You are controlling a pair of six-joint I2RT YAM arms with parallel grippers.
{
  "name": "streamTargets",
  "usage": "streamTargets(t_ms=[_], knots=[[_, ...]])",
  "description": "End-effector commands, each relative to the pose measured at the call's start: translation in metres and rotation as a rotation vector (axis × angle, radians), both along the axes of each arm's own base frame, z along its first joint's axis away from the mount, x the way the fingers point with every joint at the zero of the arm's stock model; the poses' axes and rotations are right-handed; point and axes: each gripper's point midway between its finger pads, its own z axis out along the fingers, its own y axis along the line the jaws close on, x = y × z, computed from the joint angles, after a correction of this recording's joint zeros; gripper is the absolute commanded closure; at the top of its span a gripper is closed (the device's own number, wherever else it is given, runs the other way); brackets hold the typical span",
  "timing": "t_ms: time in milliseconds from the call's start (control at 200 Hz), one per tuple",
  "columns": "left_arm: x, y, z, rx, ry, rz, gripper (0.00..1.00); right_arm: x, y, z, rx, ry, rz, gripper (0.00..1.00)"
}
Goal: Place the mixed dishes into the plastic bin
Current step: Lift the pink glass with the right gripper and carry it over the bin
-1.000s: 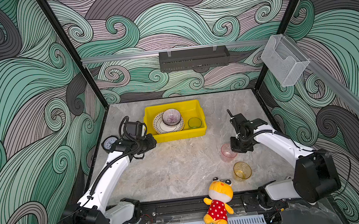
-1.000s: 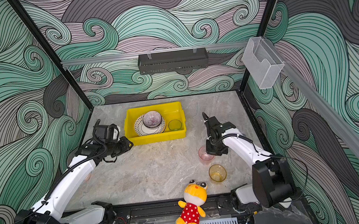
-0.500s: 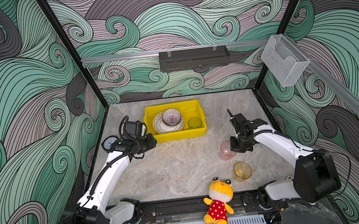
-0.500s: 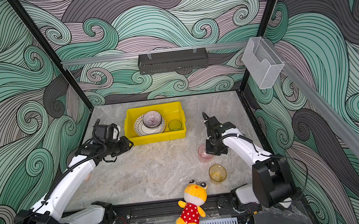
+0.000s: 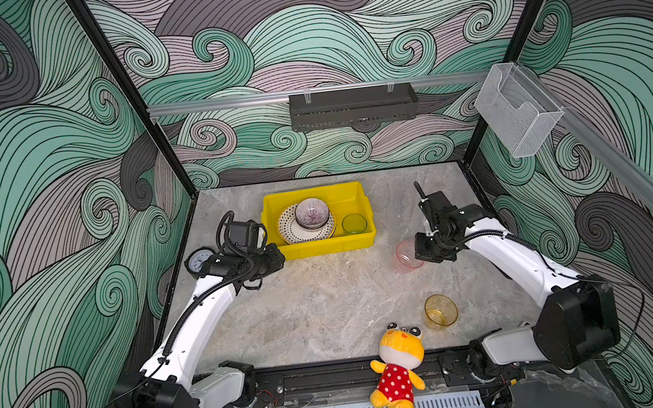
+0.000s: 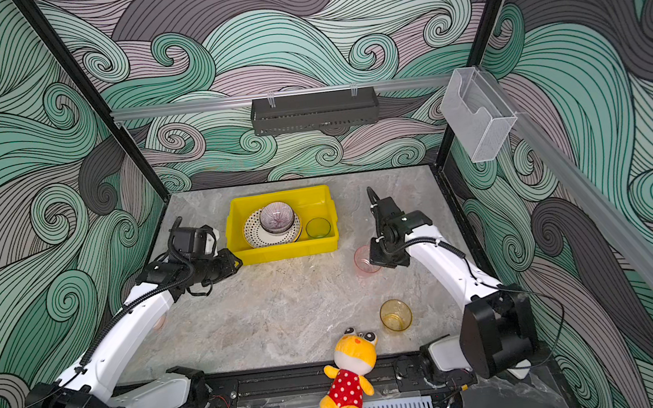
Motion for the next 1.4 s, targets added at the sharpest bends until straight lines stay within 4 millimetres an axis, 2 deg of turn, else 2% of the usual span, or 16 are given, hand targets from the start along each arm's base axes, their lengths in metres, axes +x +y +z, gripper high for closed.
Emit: streamTargets(t_ms=[0,511,1056,1397], knots=[[0.003,0.007,0.021,0.019,-0.059,0.012,0.68,0.007,0.005,0.017,-0.002,-0.03,0.017,1.0],[0.002,0.009,0.016,0.007,-0.08,0.043,0.69,0.045,0.04,0.065,-0.021,-0.14,0.116,1.0],[-0.001,0.02,0.014,0.073,-0.097,0.048,0.68,0.089,0.082,0.076,-0.059,-0.174,0.203,1.0],[0.005,0.022,0.011,0.105,-0.097,0.038,0.69,0.116,0.103,0.072,-0.059,-0.169,0.233,1.0]])
